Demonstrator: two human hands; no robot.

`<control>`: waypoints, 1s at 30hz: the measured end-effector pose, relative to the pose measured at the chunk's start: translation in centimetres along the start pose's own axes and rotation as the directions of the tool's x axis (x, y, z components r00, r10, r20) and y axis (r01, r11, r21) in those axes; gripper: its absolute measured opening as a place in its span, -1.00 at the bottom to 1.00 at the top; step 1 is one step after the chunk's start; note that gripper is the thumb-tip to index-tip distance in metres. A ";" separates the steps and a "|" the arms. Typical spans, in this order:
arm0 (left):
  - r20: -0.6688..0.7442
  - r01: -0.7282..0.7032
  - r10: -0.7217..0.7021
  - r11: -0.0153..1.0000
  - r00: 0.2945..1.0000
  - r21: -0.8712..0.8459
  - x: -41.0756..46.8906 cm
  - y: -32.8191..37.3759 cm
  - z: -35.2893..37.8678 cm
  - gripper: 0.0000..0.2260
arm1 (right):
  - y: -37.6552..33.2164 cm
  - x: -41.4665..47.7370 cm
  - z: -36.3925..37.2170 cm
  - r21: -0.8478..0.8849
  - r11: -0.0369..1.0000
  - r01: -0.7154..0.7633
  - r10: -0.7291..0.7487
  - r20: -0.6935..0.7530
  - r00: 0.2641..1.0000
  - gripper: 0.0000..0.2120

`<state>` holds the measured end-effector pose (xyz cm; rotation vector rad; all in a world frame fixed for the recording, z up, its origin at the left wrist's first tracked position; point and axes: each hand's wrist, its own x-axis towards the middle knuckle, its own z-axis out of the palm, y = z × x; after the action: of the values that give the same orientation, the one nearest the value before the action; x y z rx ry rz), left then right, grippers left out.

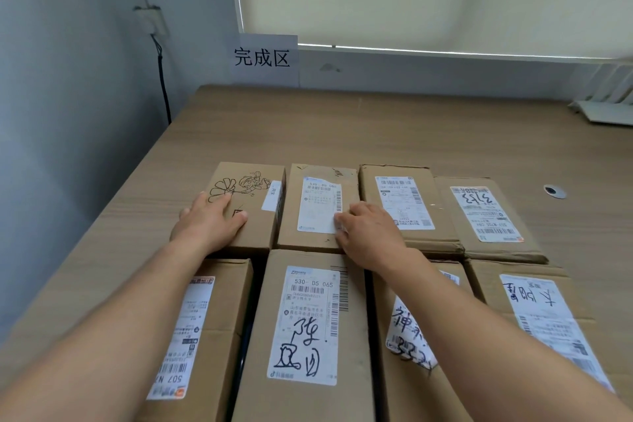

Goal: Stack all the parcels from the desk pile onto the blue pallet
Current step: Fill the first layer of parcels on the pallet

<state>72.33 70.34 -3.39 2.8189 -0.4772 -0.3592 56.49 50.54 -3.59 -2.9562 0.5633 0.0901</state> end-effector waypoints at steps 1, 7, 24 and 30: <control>0.006 -0.001 0.001 1.000 1.000 0.006 -0.1 0.0 -0.1 -0.43 | 0.0 0.0 -0.1 0.003 1.000 0.007 -0.007 -0.005 1.000 -0.65; -0.041 -0.120 0.126 0.985 0.991 0.123 -2.2 1.3 -0.4 -0.36 | 1.3 -1.5 -2.3 0.076 0.997 -0.026 0.029 -0.045 0.999 -0.51; -0.118 -0.251 0.236 0.960 0.964 -0.127 -11.3 1.5 1.4 -0.44 | 0.7 -6.3 -1.8 0.012 0.999 0.040 -0.040 -0.042 0.998 -0.32; -0.283 -0.154 0.073 0.949 0.956 -0.277 -18.3 -1.5 3.1 -0.48 | 8.2 -12.3 -4.2 0.063 0.990 -0.125 0.136 -0.208 0.969 -0.34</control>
<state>55.15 77.50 -3.17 2.4835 -0.4796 -0.0158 42.12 46.82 0.62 -2.8962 0.7752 -0.2267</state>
